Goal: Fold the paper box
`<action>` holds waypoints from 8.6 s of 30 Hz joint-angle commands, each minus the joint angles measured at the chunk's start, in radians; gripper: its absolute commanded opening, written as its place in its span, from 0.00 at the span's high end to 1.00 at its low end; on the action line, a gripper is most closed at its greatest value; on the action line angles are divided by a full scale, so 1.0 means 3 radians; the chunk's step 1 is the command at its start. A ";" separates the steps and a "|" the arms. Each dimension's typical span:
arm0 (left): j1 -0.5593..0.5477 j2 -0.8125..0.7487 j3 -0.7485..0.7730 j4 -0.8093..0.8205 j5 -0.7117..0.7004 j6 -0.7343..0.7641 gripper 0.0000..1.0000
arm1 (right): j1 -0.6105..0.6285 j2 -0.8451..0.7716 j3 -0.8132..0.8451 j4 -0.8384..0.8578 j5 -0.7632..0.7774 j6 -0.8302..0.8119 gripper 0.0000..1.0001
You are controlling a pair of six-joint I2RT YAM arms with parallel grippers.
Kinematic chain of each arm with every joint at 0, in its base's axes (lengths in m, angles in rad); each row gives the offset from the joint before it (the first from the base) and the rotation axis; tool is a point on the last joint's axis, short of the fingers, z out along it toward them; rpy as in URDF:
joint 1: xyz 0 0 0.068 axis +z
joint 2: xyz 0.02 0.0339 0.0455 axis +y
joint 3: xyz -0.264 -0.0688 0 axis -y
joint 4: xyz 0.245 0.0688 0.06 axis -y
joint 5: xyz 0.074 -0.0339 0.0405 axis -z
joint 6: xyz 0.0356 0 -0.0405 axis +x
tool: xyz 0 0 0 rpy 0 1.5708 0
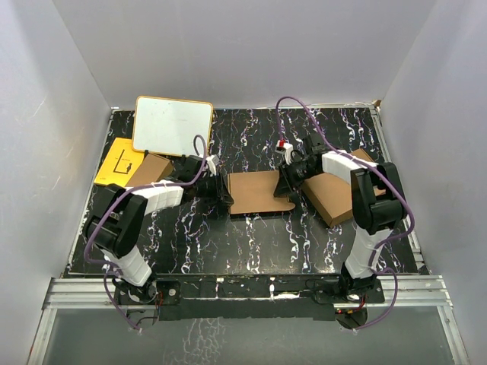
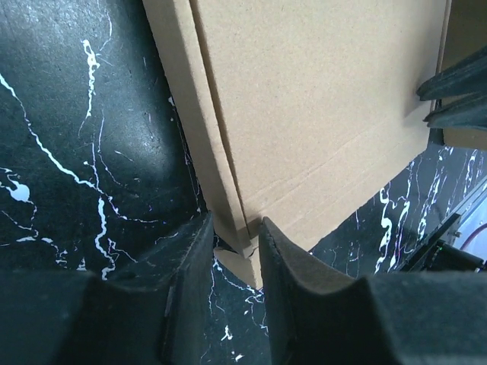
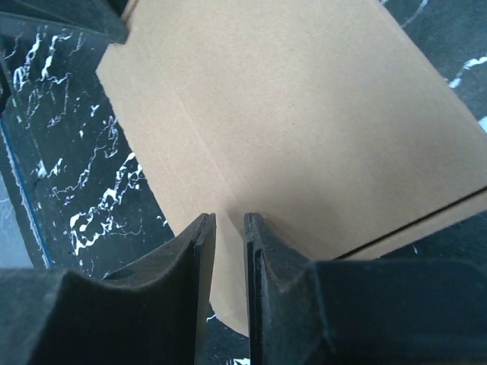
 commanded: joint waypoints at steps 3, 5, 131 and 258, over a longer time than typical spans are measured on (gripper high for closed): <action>-0.0013 -0.0234 -0.0043 -0.0048 -0.0139 0.0036 0.63 | -0.0063 -0.0528 -0.0180 0.0204 -0.0466 -0.0125 0.65; -0.0012 -0.0461 -0.0100 -0.0026 -0.0203 0.0022 0.56 | -0.0131 -0.0714 -0.0343 0.0411 -0.0419 0.0038 0.60; 0.0468 -0.1074 -0.1296 0.1451 -0.0235 -0.0768 0.03 | -0.0207 0.0645 0.0646 0.0234 -0.0551 0.0733 0.54; 0.0344 -0.1781 -0.0288 -0.0444 -0.0778 -0.3583 0.16 | 0.1623 -0.1381 -0.0949 0.2453 0.1727 -0.1350 0.68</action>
